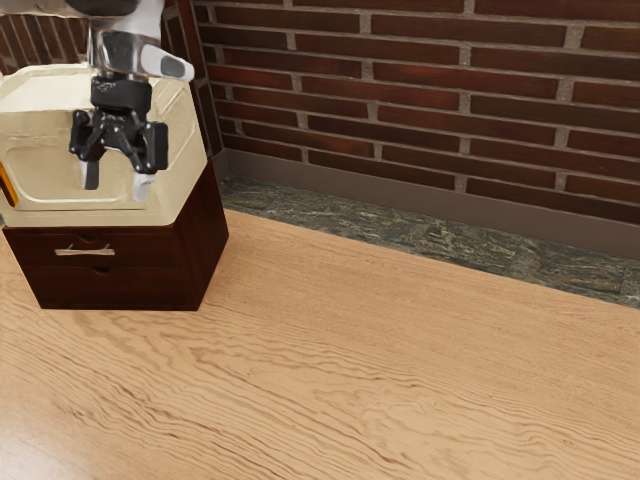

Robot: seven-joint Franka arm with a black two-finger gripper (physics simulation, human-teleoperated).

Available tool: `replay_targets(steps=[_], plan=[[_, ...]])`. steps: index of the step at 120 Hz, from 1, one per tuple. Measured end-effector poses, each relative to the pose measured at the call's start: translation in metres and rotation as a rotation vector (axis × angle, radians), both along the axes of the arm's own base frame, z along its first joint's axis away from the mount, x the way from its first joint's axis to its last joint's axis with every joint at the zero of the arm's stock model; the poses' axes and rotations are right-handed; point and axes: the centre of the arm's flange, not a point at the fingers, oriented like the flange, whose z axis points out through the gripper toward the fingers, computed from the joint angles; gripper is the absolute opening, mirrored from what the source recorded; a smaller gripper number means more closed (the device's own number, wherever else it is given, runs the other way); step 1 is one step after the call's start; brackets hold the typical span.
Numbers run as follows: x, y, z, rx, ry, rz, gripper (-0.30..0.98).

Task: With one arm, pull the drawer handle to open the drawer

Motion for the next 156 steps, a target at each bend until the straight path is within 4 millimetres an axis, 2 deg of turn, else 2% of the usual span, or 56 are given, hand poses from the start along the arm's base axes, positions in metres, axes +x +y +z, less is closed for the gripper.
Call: replay_targets(steps=[10,19,32,41,50,55,58,67,72,83,111,127,147,156], plan=[[0.029,0.008,-0.005,0.003,-0.191,0.013,0.69],[0.047,0.011,0.009,0.008,-0.336,0.019,0.69],[0.065,-0.006,0.028,0.013,-0.471,-0.012,0.69],[0.059,-0.021,0.045,0.024,-0.538,0.019,0.69],[0.035,-0.026,0.047,0.054,-0.554,0.150,0.69],[0.012,-0.021,0.041,0.074,-0.563,0.238,0.68],[-0.002,-0.006,0.037,0.092,-0.567,0.310,0.68],[-0.035,0.041,-0.004,0.152,-0.522,0.526,0.68],[-0.048,0.068,-0.024,0.173,-0.498,0.649,0.68],[-0.067,0.100,-0.057,0.213,-0.481,0.865,0.68],[-0.085,0.123,-0.081,0.276,-0.483,1.290,0.67],[-0.098,0.147,-0.115,0.359,-0.476,1.470,0.68],[-0.111,0.172,-0.146,0.419,-0.525,1.647,0.68],[-0.112,0.182,-0.153,0.419,-0.571,1.717,0.68]])
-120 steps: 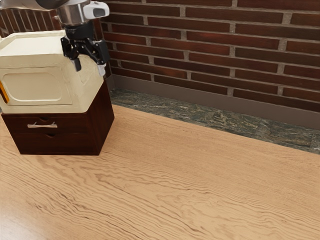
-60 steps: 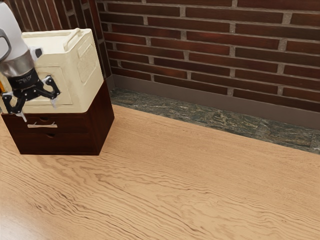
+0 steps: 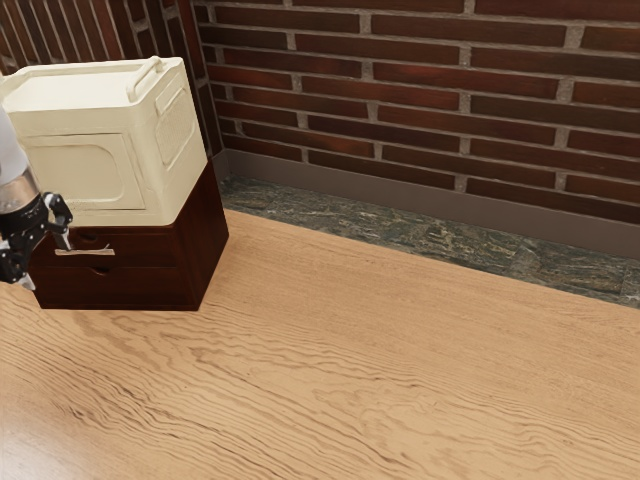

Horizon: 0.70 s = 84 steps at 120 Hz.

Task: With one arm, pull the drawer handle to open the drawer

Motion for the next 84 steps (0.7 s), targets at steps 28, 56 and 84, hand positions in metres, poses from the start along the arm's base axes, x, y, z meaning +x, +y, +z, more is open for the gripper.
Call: replay_targets(steps=[28,56,84], plan=[[0.013,0.019,-0.020,0.047,-0.139,0.127,0.65],[0.033,0.025,-0.046,0.054,-0.212,0.199,0.56],[0.043,0.040,-0.055,0.053,-0.269,0.278,0.51]])
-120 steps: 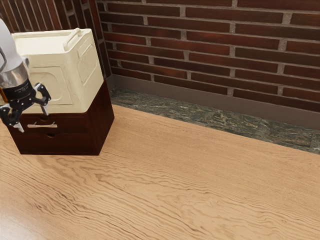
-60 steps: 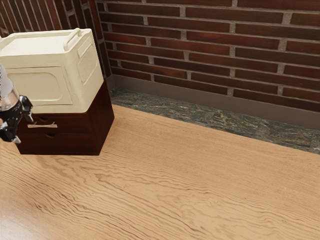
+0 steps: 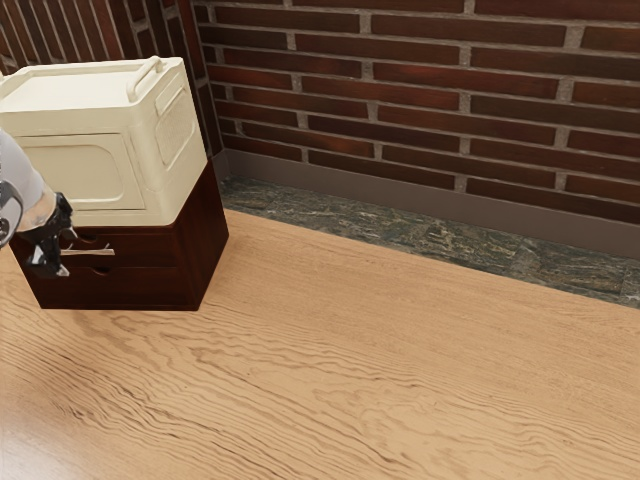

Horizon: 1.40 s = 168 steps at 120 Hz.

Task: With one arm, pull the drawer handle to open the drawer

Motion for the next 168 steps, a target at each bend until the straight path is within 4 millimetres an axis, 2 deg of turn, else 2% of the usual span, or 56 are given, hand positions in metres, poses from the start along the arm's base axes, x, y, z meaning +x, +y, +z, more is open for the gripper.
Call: replay_targets(steps=[21,52,104,132,168], plan=[[0.007,0.003,-0.016,-0.007,-0.001,0.031,0.50],[0.024,0.005,-0.016,-0.003,-0.026,0.053,0.48],[0.030,0.004,-0.044,-0.030,-0.011,0.092,0.46],[0.025,0.003,-0.044,-0.038,-0.016,0.102,0.39],[0.003,-0.010,-0.042,-0.067,-0.020,0.105,0.37]])
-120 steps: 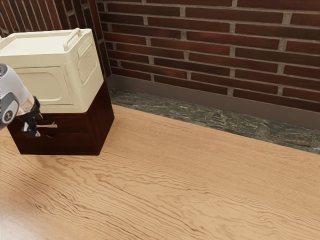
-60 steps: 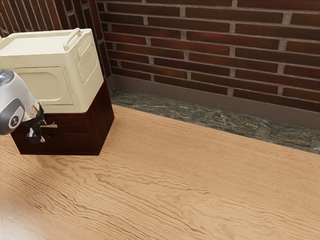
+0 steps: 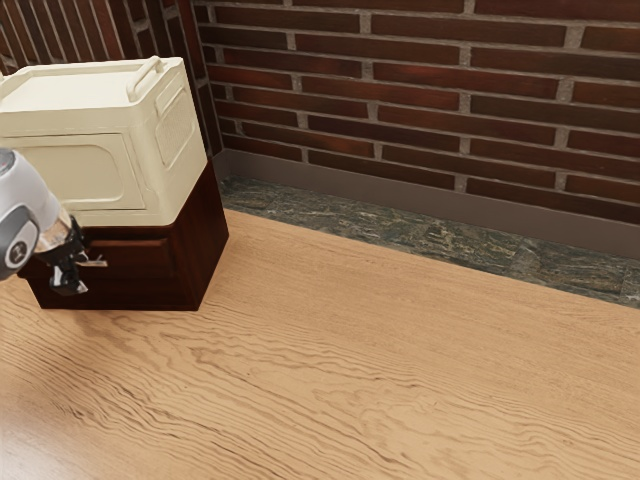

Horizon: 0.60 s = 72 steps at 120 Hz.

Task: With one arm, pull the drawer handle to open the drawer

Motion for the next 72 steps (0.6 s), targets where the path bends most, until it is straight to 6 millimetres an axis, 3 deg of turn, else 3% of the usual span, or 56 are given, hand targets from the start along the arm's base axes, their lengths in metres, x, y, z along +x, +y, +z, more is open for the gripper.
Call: replay_targets(steps=[45,72], plan=[[-0.038,-0.004,0.000,-0.039,-0.012,0.027,0.36],[-0.050,-0.010,-0.002,-0.061,0.000,0.032,0.36]])
